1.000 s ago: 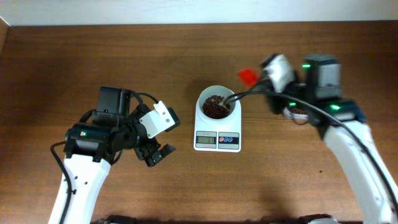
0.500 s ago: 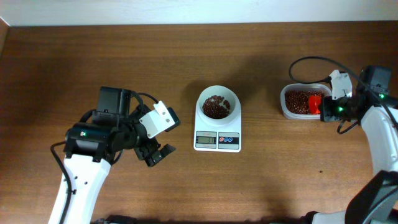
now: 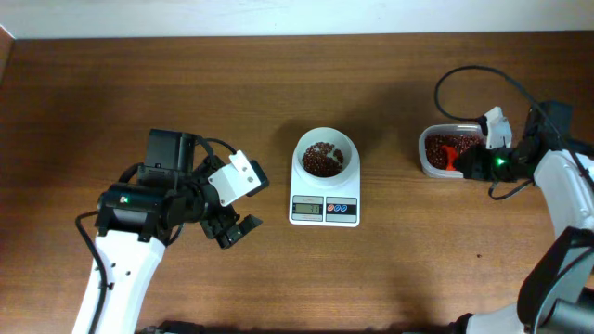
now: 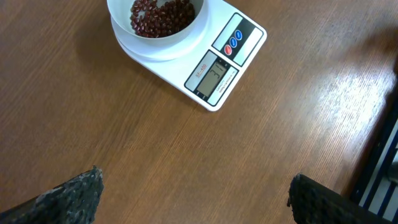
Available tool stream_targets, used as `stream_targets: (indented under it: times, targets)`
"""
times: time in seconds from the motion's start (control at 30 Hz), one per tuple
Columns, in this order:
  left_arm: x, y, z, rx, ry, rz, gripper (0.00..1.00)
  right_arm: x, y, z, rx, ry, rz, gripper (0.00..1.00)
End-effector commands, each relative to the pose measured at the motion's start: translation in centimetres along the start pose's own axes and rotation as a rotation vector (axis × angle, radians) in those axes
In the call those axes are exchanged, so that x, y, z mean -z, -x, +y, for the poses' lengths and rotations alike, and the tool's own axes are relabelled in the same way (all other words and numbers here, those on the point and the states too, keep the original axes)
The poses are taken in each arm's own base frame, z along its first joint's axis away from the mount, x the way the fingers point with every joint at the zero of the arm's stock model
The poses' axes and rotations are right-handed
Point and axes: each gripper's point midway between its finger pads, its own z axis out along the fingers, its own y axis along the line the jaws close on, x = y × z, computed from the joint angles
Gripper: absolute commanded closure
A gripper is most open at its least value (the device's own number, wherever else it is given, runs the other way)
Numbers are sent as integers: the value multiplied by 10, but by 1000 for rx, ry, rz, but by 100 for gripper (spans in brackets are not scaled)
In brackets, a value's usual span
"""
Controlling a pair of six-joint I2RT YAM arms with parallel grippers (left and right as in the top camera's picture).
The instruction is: Scoop and weigh 50g on scale
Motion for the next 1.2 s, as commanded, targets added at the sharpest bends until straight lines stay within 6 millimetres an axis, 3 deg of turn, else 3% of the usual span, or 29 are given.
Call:
stream_targets:
  times: [0.0,0.23,0.43,0.53,0.63,0.87,1.03,1.17]
  targets:
    - [0,1,-1,4,-3,-4,1,-1,0,-2,-39,43,-3,96]
    - [0,1,-1,4,-3,-4,1,54,17,-30,-236,288,-237,96]
    - [0,1,-1,4,-3,-4,1,71,25,-21,-251,411,-308,96]
    - [0,1,-1,4,-3,-4,1,75,26,1,-261,521,-305,96]
    - [0,1,-1,4,-3,-4,1,64,26,27,-223,564,-251,96]
    - [0,1,-1,4,-3,-4,1,33,13,139,-32,781,-65,96]
    - [0,1,-1,4,-3,-4,1,19,-7,192,74,853,42,96]
    - [0,1,-1,4,-3,-4,1,10,-17,221,122,884,99,96]
